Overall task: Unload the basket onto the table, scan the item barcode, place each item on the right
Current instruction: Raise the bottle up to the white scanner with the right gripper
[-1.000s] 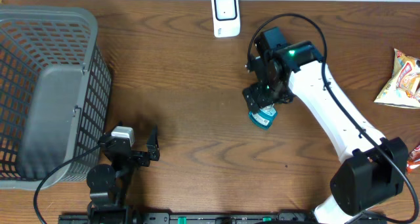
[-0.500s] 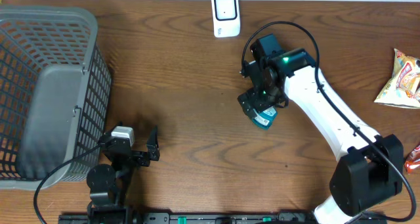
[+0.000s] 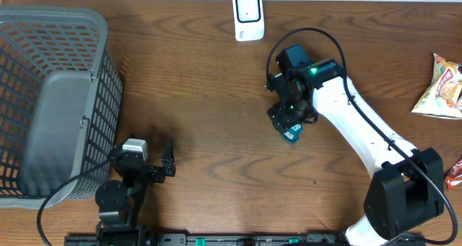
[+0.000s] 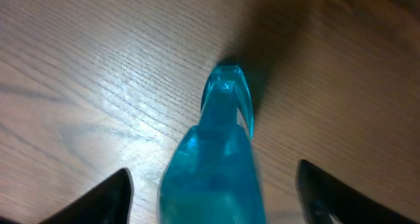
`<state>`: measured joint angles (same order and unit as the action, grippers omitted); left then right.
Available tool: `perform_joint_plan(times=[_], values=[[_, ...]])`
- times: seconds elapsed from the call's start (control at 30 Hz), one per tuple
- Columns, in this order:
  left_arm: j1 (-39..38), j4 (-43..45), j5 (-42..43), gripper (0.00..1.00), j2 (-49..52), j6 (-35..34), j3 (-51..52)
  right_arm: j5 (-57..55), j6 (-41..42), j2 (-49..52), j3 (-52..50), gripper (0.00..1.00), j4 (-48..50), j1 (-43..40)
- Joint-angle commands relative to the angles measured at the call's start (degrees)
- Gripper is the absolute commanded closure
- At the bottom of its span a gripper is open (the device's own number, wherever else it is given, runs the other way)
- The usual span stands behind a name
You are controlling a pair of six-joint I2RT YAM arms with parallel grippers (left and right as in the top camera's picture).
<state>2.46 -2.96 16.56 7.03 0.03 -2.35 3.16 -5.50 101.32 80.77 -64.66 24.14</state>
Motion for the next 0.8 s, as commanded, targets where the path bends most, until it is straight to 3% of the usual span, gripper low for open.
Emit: perform_joint_plan(times=[0.0,0.07,0.27,0.47,0.77], values=[[0.0,-0.8,0.3,0.02,0.0,0.3,1.5,0.2,-0.2,0.0,-1.4,0.38,0.0,0.2],[0.0,-0.8,0.3,0.02,0.0,0.3,1.5,0.1,-0.1,0.0,-1.4,0.56,0.0,0.2],[0.0,-0.8,0.3,0.02,0.0,0.3,1.5,-0.3,-0.1,0.0,-1.4,0.72,0.2,0.2],[0.0,-0.8,0.3,0.02,0.0,0.3,1.5,-1.1,-0.1,0.0,-1.1,0.96,1.8,0.2],[0.0,-0.8,0.3,0.02,0.0,0.3,1.5,-1.1,-0.2,0.0,5.3,0.99,1.7,0.2]])
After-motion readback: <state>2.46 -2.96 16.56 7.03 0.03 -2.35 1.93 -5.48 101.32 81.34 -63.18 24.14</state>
